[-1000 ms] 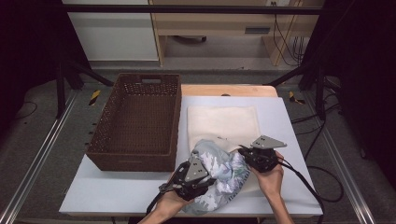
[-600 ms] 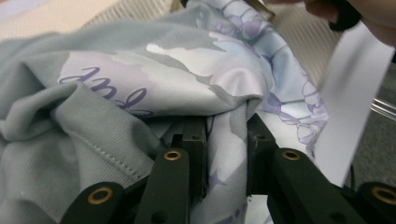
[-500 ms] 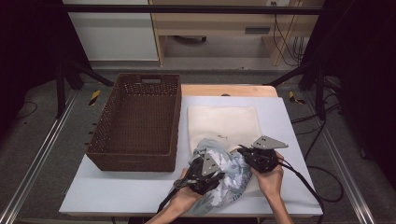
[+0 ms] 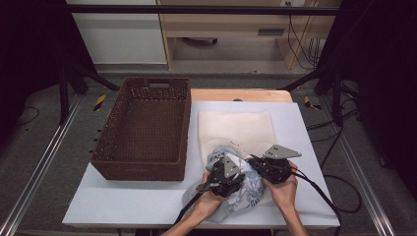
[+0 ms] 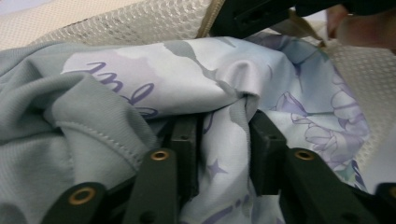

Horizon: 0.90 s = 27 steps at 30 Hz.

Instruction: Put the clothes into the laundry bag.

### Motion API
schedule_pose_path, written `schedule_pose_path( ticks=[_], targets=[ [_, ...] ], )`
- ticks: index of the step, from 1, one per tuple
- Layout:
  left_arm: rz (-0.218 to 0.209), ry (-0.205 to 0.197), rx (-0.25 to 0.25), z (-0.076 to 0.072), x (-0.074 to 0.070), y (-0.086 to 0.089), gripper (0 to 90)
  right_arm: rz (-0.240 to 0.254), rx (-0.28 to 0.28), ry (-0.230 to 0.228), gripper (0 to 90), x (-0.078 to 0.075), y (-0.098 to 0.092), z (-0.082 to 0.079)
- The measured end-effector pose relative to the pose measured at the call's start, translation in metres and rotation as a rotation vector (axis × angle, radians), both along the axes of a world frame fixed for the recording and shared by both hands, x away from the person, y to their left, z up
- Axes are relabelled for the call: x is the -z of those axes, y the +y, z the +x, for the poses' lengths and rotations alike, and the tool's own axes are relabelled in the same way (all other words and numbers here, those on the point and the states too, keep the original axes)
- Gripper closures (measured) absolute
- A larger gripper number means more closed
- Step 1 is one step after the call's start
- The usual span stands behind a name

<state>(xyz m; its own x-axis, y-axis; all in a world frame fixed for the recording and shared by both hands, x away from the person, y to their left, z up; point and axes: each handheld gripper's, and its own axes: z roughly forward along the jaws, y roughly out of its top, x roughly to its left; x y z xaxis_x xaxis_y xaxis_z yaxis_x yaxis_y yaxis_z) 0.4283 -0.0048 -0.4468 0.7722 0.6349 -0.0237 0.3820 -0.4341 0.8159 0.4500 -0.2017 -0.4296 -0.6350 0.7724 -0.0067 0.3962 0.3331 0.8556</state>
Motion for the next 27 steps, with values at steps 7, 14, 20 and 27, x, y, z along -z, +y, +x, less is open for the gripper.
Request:
schedule_pose_path(
  ticks=[7,14,20,27],
  targets=[
    [0.015,-0.136,0.005,-0.011,-0.036,0.043,35.4,-0.004,0.014,0.007,87.2,0.001,0.0,0.001],
    [0.096,-0.094,-0.084,0.019,-0.023,0.05,23.8,-0.006,0.012,0.005,87.2,0.001,0.0,0.001],
    [0.046,0.067,-0.093,0.042,0.002,0.043,29.4,-0.015,0.009,0.008,87.1,0.002,0.001,0.001],
    [0.03,0.026,-0.061,0.029,-0.01,0.049,73.5,-0.005,0.006,0.006,87.3,0.001,0.001,0.002]
  ],
)
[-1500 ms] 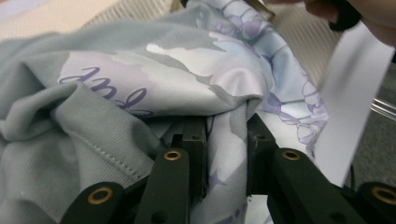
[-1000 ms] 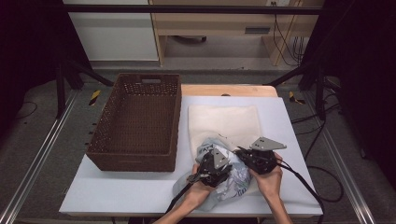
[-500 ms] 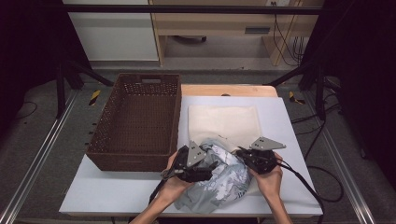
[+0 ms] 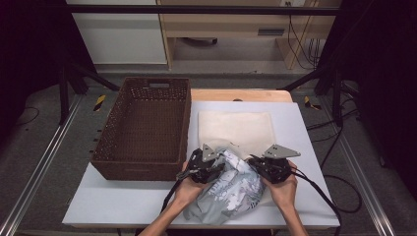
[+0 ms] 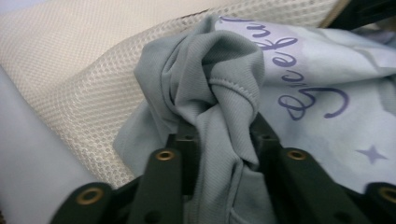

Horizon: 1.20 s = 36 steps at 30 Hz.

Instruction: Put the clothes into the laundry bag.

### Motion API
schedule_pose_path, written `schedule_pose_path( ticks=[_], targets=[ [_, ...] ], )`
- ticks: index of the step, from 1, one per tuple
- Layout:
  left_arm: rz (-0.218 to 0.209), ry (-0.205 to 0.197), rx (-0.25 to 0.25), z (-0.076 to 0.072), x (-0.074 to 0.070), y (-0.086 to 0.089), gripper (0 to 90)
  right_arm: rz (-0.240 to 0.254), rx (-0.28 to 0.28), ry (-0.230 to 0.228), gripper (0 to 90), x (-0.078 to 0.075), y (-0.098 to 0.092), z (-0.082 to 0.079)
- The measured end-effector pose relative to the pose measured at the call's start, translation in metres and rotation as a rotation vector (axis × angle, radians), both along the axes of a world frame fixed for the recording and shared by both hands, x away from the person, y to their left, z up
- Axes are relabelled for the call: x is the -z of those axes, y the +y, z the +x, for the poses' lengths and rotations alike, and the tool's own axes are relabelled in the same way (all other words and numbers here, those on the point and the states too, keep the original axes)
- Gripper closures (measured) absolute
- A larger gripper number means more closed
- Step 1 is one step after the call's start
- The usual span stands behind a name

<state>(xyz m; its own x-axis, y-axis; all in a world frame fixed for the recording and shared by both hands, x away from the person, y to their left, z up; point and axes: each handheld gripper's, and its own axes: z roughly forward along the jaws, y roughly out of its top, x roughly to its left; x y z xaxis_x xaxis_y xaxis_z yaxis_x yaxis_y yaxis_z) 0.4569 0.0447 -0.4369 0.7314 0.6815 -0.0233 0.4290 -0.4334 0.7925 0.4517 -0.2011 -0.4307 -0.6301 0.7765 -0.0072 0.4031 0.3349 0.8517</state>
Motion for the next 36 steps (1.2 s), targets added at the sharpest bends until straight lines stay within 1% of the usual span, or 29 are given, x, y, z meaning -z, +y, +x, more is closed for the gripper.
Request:
schedule_pose_path(
  ticks=[3,5,6,7,9,10,12,14,15,16,19,21,22,25,27,29,30,32,35,36],
  targets=[
    [-0.031,-0.035,0.07,-0.017,-0.012,0.003,75.4,0.011,0.004,-0.002,87.3,-0.001,-0.001,0.0],
    [-0.029,-0.036,0.108,-0.026,-0.021,-0.003,75.5,0.018,0.006,-0.006,87.4,-0.002,-0.001,0.0],
    [-0.024,-0.049,0.13,-0.032,-0.024,-0.007,75.6,0.024,0.008,-0.005,87.5,-0.002,-0.001,0.0],
    [-0.015,-0.06,0.143,-0.037,-0.025,-0.012,75.5,0.025,0.006,-0.007,87.5,-0.002,-0.001,0.0],
    [0.007,-0.058,0.169,-0.044,-0.023,-0.023,75.5,0.03,0.008,-0.009,87.5,-0.003,-0.001,-0.001],
    [0.014,-0.055,0.179,-0.045,-0.02,-0.028,75.5,0.033,0.008,-0.01,87.5,-0.003,-0.001,0.0],
    [0.026,-0.035,0.187,-0.043,-0.014,-0.038,75.6,0.034,0.006,-0.011,87.5,-0.003,-0.001,-0.001],
    [0.038,-0.029,0.181,-0.038,-0.009,-0.046,75.6,0.035,0.0,-0.014,87.5,-0.003,-0.002,-0.001],
    [0.039,-0.025,0.17,-0.036,-0.006,-0.049,75.6,0.039,0.003,-0.011,87.5,-0.004,-0.002,-0.001],
    [0.042,-0.021,0.159,-0.033,-0.004,-0.052,75.6,0.041,0.003,-0.017,87.5,-0.004,-0.002,-0.001],
    [0.047,0.013,0.125,-0.022,0.005,-0.059,75.5,0.044,-0.003,-0.02,87.5,-0.005,-0.002,-0.002],
    [0.067,0.027,0.11,-0.016,0.012,-0.063,75.3,0.047,-0.008,-0.022,87.5,-0.005,-0.002,-0.003],
    [0.063,0.042,0.103,-0.013,0.016,-0.063,75.0,0.05,-0.009,-0.022,87.5,-0.005,-0.002,-0.003],
    [0.046,0.061,0.08,-0.007,0.023,-0.063,73.7,0.053,-0.014,-0.029,87.5,-0.006,-0.002,-0.004],
    [0.026,0.083,0.074,-0.003,0.026,-0.061,70.5,0.052,-0.013,-0.027,87.5,-0.005,-0.002,-0.004],
    [0.014,0.088,0.078,-0.003,0.025,-0.058,65.5,0.043,-0.016,-0.027,87.4,-0.005,-0.002,-0.004],
    [0.021,0.09,0.084,-0.004,0.023,-0.055,61.8,0.041,-0.015,-0.027,87.4,-0.004,-0.002,-0.004],
    [0.03,0.081,0.096,-0.007,0.015,-0.048,52.5,0.04,-0.012,-0.023,87.5,-0.005,-0.002,-0.003],
    [0.015,0.065,0.113,-0.013,0.001,-0.034,44.4,0.037,-0.01,-0.024,87.4,-0.004,-0.003,-0.003],
    [0.013,0.046,0.11,-0.014,-0.004,-0.029,42.3,0.037,-0.01,-0.026,87.4,-0.005,-0.003,-0.003]
  ],
)
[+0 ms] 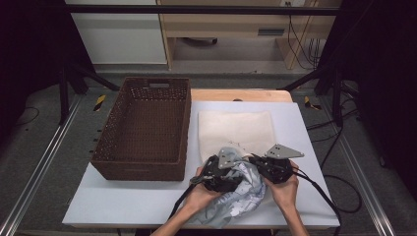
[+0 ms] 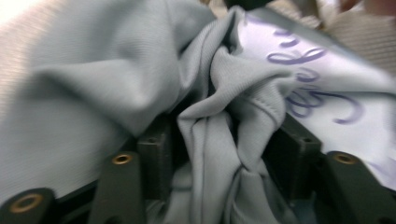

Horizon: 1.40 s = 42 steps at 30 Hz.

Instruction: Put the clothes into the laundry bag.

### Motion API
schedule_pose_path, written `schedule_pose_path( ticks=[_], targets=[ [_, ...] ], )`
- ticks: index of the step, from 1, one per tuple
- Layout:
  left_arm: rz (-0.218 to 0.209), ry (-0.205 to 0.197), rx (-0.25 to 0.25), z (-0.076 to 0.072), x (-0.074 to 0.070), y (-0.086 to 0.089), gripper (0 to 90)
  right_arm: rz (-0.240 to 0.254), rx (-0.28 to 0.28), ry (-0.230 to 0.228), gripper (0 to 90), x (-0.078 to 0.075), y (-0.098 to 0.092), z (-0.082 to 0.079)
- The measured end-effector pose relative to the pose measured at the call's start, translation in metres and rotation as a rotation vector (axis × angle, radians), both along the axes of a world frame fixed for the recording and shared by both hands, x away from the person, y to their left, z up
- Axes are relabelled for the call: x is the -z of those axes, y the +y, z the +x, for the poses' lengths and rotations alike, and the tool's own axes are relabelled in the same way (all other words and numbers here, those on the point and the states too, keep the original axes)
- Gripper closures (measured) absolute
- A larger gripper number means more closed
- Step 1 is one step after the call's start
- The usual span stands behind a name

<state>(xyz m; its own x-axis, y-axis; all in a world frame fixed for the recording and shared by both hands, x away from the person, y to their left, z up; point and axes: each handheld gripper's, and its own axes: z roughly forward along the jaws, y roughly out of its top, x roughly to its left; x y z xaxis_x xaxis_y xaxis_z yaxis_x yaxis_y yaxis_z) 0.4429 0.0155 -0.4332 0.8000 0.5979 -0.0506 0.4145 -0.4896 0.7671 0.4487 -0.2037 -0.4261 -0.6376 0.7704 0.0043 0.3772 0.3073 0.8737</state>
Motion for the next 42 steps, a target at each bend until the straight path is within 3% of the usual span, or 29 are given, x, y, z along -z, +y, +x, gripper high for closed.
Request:
schedule_pose_path(
  ticks=[5,10,15,18,22,26,35,40,42],
  targets=[
    [-0.021,-0.048,-0.016,0.002,-0.014,0.021,36.3,-0.001,0.004,0.002,87.4,-0.001,-0.001,0.0],
    [-0.008,-0.064,-0.067,0.017,-0.008,0.025,32.5,0.002,0.004,0.004,87.3,-0.001,0.0,0.0],
    [-0.019,0.002,-0.061,0.031,0.008,0.014,29.2,0.001,0.002,0.006,87.4,-0.001,0.0,0.0],
    [-0.049,0.02,-0.044,0.034,0.012,0.012,40.1,-0.001,0.002,0.004,87.4,-0.001,0.0,0.0],
    [-0.029,0.008,-0.015,0.029,0.01,0.011,63.6,-0.002,0.0,0.007,87.4,-0.001,0.0,0.001],
    [-0.025,-0.001,0.009,0.019,0.006,0.012,77.7,0.003,0.0,0.002,87.4,-0.002,-0.001,0.001],
    [-0.066,-0.012,0.119,-0.014,-0.006,0.005,81.1,0.021,0.005,0.0,87.5,-0.003,-0.002,0.001],
    [-0.016,-0.015,0.087,-0.009,0.0,-0.016,81.1,0.031,0.002,-0.005,87.5,-0.005,-0.002,0.0],
    [0.002,-0.016,0.044,-0.003,0.005,-0.022,81.0,0.035,-0.001,-0.009,87.5,-0.005,-0.003,-0.001]
  ],
)
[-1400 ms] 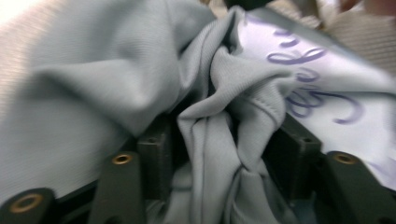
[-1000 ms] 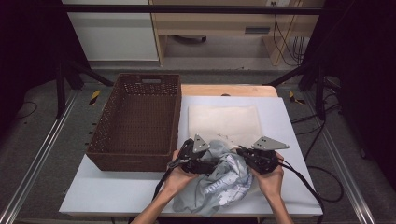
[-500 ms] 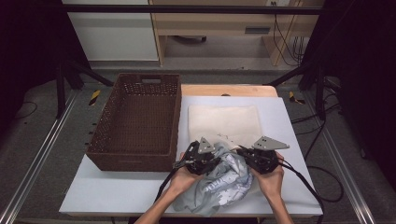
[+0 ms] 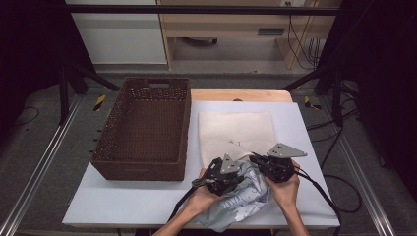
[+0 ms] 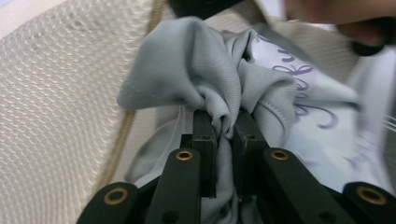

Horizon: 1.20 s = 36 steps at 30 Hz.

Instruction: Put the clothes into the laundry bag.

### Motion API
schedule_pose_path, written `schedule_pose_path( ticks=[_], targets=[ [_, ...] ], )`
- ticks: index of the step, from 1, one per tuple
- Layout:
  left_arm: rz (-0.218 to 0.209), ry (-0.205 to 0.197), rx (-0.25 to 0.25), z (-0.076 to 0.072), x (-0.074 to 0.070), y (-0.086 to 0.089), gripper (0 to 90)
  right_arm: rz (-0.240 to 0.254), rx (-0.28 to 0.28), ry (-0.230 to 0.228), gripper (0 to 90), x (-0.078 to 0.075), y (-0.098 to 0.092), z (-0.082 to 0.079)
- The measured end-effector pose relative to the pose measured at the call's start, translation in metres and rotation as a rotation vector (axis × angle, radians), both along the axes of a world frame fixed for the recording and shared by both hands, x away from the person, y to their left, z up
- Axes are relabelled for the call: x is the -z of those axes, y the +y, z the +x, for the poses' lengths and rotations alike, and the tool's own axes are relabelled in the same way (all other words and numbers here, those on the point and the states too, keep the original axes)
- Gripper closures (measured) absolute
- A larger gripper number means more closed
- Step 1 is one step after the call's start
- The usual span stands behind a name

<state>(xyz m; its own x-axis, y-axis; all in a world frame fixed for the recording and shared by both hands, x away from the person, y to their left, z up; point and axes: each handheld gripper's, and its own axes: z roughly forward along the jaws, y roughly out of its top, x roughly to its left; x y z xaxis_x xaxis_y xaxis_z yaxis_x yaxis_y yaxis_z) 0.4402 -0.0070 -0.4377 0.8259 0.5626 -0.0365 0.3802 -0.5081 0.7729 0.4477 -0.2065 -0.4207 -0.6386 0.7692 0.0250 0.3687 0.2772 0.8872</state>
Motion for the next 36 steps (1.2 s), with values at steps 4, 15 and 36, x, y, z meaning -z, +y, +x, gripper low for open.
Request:
schedule_pose_path(
  ticks=[4,15,36],
  targets=[
    [0.04,0.006,-0.077,0.017,0.011,-0.009,80.8,0.009,-0.003,-0.006,87.5,-0.001,0.0,-0.001],
    [0.0,-0.036,-0.11,0.014,0.004,0.009,57.2,-0.009,-0.003,-0.005,87.5,0.0,-0.001,-0.001],
    [-0.034,0.074,-0.049,-0.017,0.033,0.023,29.1,-0.021,-0.006,-0.003,87.4,0.001,0.0,-0.001]
  ],
)
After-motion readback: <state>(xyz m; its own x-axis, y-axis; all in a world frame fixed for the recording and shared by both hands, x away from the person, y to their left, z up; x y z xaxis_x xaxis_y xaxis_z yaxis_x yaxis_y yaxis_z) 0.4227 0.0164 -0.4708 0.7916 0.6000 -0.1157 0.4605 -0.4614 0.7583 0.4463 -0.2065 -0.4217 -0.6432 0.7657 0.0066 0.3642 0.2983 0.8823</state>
